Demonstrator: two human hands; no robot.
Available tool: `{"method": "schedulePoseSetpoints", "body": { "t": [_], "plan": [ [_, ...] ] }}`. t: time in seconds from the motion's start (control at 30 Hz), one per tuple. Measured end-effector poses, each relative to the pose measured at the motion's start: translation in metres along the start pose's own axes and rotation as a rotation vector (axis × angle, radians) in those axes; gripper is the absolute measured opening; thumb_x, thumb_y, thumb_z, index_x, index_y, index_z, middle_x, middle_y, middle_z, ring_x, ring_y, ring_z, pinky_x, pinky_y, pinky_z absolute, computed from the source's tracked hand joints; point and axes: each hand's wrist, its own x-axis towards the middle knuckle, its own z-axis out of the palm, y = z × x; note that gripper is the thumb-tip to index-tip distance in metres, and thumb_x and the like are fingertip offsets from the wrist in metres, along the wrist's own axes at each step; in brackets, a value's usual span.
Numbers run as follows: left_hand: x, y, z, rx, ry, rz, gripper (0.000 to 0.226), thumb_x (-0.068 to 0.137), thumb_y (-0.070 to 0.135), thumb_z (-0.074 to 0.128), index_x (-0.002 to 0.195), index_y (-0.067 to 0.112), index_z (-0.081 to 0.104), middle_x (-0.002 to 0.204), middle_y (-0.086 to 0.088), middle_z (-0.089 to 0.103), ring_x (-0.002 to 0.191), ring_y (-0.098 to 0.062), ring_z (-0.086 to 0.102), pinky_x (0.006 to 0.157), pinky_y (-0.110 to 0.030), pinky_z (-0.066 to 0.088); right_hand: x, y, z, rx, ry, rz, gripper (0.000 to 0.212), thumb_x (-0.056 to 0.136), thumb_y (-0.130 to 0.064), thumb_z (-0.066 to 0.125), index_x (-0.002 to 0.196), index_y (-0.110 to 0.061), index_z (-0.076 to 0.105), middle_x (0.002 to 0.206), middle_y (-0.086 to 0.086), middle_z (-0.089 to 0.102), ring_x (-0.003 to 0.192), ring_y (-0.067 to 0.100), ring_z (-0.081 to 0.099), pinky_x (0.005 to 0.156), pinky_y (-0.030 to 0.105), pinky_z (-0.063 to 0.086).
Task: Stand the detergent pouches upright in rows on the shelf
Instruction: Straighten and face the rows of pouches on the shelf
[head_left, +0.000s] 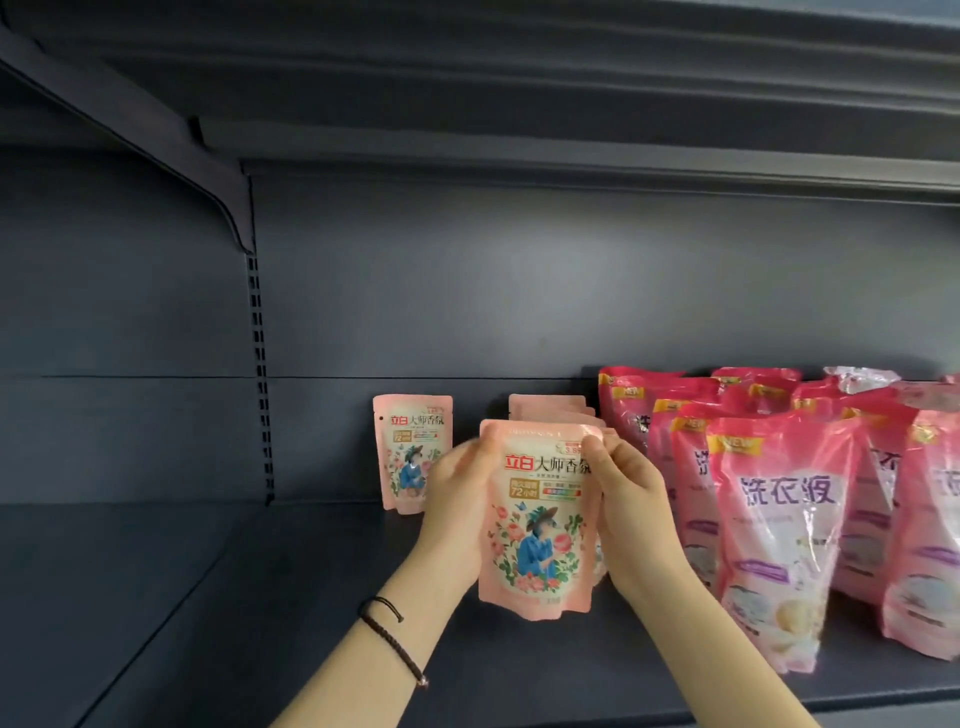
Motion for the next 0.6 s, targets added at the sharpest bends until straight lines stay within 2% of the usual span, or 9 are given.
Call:
{"method": "schedulePoseSetpoints", "body": {
  "t": [0.1,0.2,0.33,0.43,0.5,0.53,0.6],
  "plan": [
    [-0.005,-0.019,0.021,-0.017,0.024,-0.016,0.033,0.085,0.049,0.058,0.100,0.021,0.067,0.086,0.005,0.075,0.077,-0.011,0.072,0.066,-0.028,0.050,0.002,0.006,-0.022,-0.048,0.009,-0.036,0.024,0.097,-0.026,0.052,0.078,-0.020,0.065,0.080,0.004,0.070,0.075,0.021,0.067,0.069,0.037,0.057],
    [-0.008,-0.033,0.037,-0.052,0.042,0.003,0.039,0.080,0.051,0.060,0.100,0.017,0.069,0.090,0.000,0.075,0.082,-0.015,0.072,0.068,-0.030,0.052,0.007,0.014,-0.040,-0.110,0.049,-0.044,0.020,0.096,-0.029,0.053,0.085,-0.015,0.061,0.083,0.006,0.068,0.079,0.023,0.064,0.075,0.045,0.055],
    [-0.007,-0.043,0.053,-0.073,0.110,0.037,0.021,0.085,0.041,0.063,0.094,0.022,0.068,0.086,0.004,0.075,0.079,-0.011,0.072,0.059,-0.021,0.053,0.013,0.022,-0.051,-0.114,0.070,-0.049,0.019,0.097,-0.034,0.051,0.087,-0.021,0.058,0.082,0.001,0.067,0.081,0.019,0.063,0.077,0.043,0.053],
    [-0.008,-0.050,0.058,-0.011,0.183,0.117,0.013,0.088,0.034,0.062,0.098,0.026,0.065,0.093,0.005,0.074,0.083,-0.008,0.070,0.061,-0.017,0.053,0.013,0.031,-0.058,-0.172,0.060,-0.045,0.017,0.095,-0.041,0.049,0.094,-0.025,0.056,0.090,-0.004,0.070,0.084,0.010,0.068,0.073,0.032,0.055],
    [-0.012,-0.056,0.054,0.105,0.256,0.180,0.015,0.088,0.030,0.064,0.103,0.030,0.061,0.100,0.008,0.068,0.093,-0.008,0.066,0.071,-0.019,0.051,0.008,0.038,-0.064,-0.227,0.042,-0.045,0.006,0.095,-0.036,0.052,0.099,-0.031,0.052,0.096,-0.008,0.068,0.086,0.002,0.067,0.068,0.023,0.055],
    [-0.016,-0.061,0.049,0.190,0.289,0.201,0.019,0.087,0.028,0.066,0.104,0.032,0.058,0.103,0.010,0.064,0.096,-0.007,0.062,0.074,-0.019,0.048,0.004,0.042,-0.067,-0.265,0.034,-0.046,0.009,0.095,-0.029,0.055,0.101,-0.033,0.050,0.098,-0.010,0.066,0.087,0.000,0.067,0.065,0.020,0.055],
    [-0.024,-0.069,0.037,0.391,0.289,0.209,0.025,0.085,0.025,0.068,0.102,0.036,0.053,0.104,0.013,0.059,0.097,-0.004,0.057,0.072,-0.016,0.045,-0.004,0.051,-0.074,-0.365,0.001,-0.057,0.029,0.091,-0.012,0.059,0.109,-0.031,0.045,0.104,-0.016,0.060,0.091,-0.001,0.064,0.062,0.016,0.055]
  ]
}}
